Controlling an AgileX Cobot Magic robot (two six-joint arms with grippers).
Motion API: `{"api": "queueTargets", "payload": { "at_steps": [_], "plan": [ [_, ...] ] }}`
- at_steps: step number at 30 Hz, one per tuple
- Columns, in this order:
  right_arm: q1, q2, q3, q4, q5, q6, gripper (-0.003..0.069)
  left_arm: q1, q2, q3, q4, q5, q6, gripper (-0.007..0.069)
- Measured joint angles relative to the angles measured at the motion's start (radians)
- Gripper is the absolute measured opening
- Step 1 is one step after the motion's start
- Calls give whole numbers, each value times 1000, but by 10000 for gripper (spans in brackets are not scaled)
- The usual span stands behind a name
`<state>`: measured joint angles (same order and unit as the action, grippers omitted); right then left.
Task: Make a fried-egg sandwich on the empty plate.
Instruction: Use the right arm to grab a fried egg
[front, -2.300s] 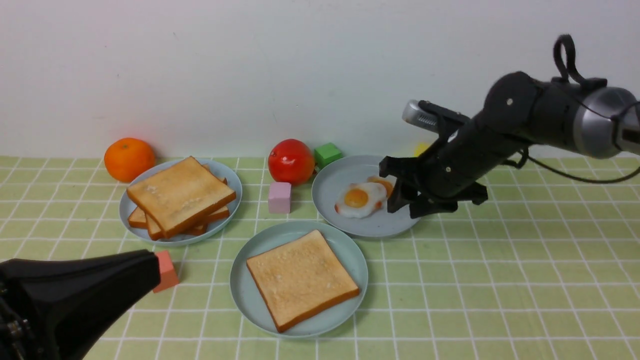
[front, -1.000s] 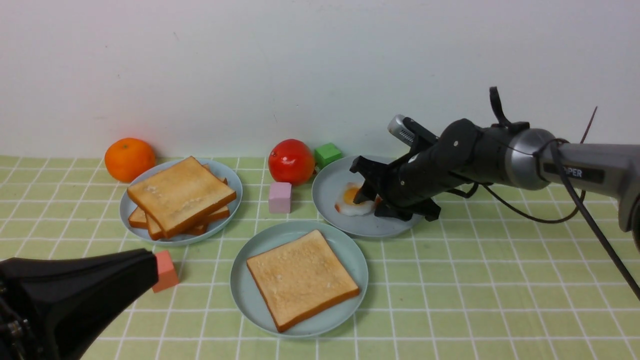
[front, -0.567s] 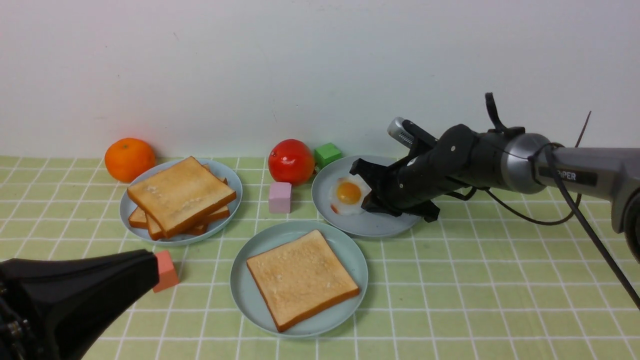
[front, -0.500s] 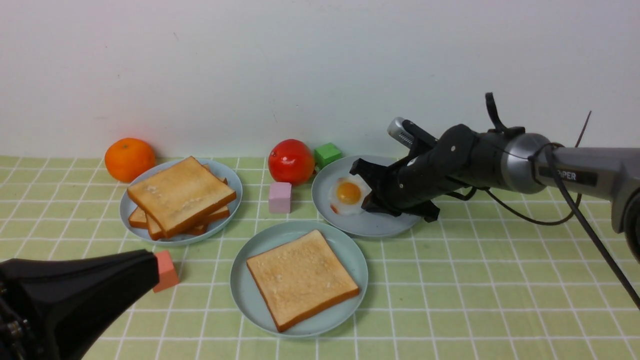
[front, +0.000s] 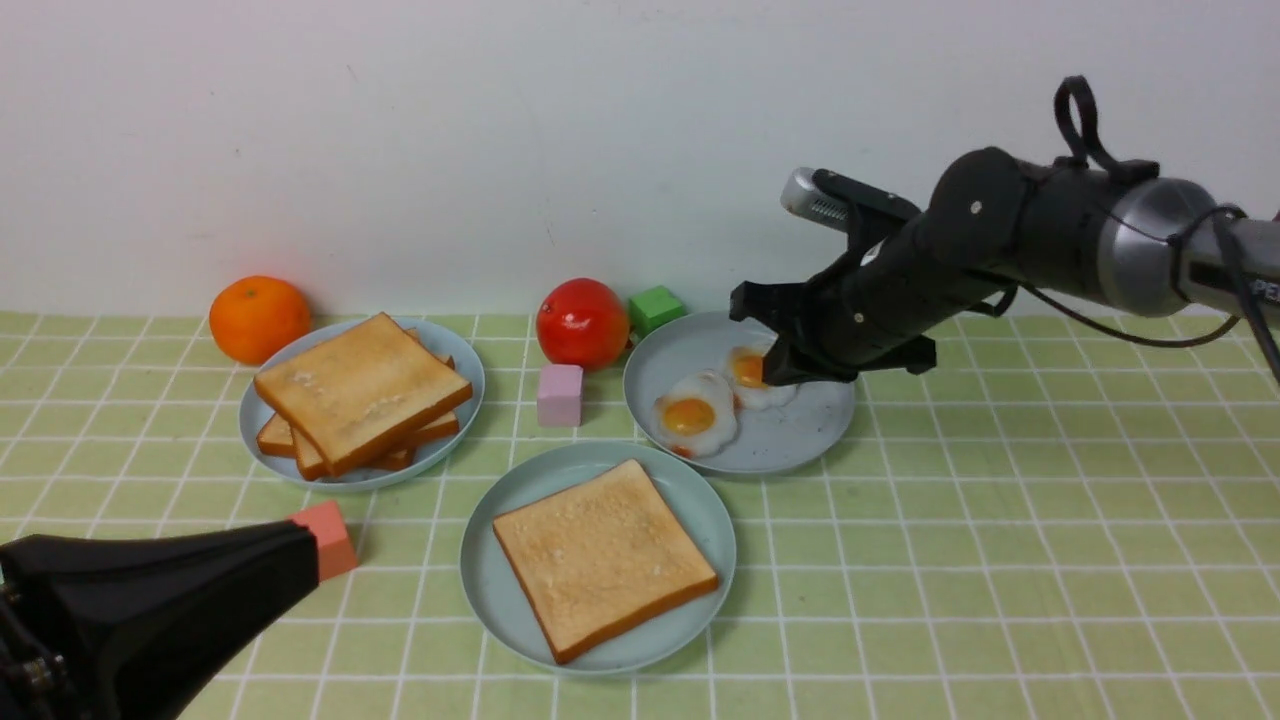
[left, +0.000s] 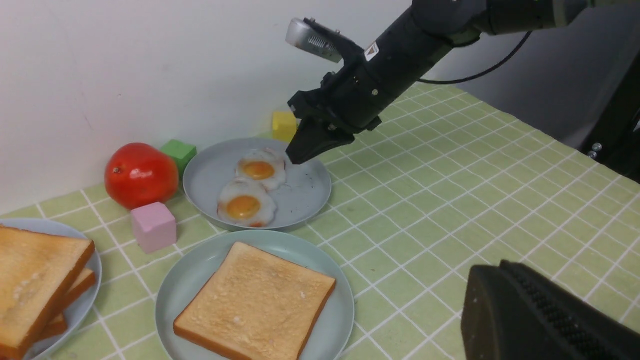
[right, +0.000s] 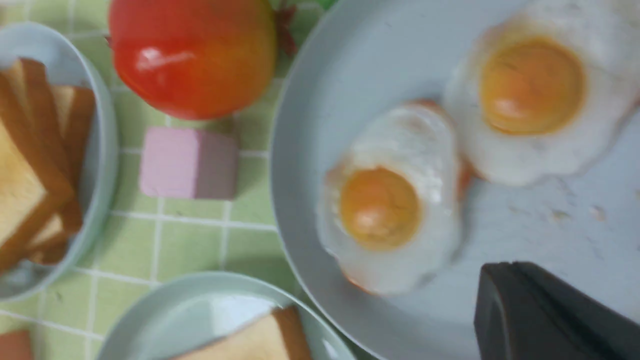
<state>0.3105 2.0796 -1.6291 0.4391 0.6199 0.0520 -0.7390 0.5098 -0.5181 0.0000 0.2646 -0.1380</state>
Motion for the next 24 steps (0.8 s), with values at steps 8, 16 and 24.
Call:
{"api": "queueTargets", "payload": {
  "at_steps": [8,16,24],
  "plan": [
    [30,20,-8,-32,49,-23,34,0,0,0,0,0,0,-13],
    [38,109,-138,-32,66,32,306,0,0,0,0,0,0,-13],
    [28,215,-182,6,60,142,442,0,0,0,0,6,0,-13]
  ]
}}
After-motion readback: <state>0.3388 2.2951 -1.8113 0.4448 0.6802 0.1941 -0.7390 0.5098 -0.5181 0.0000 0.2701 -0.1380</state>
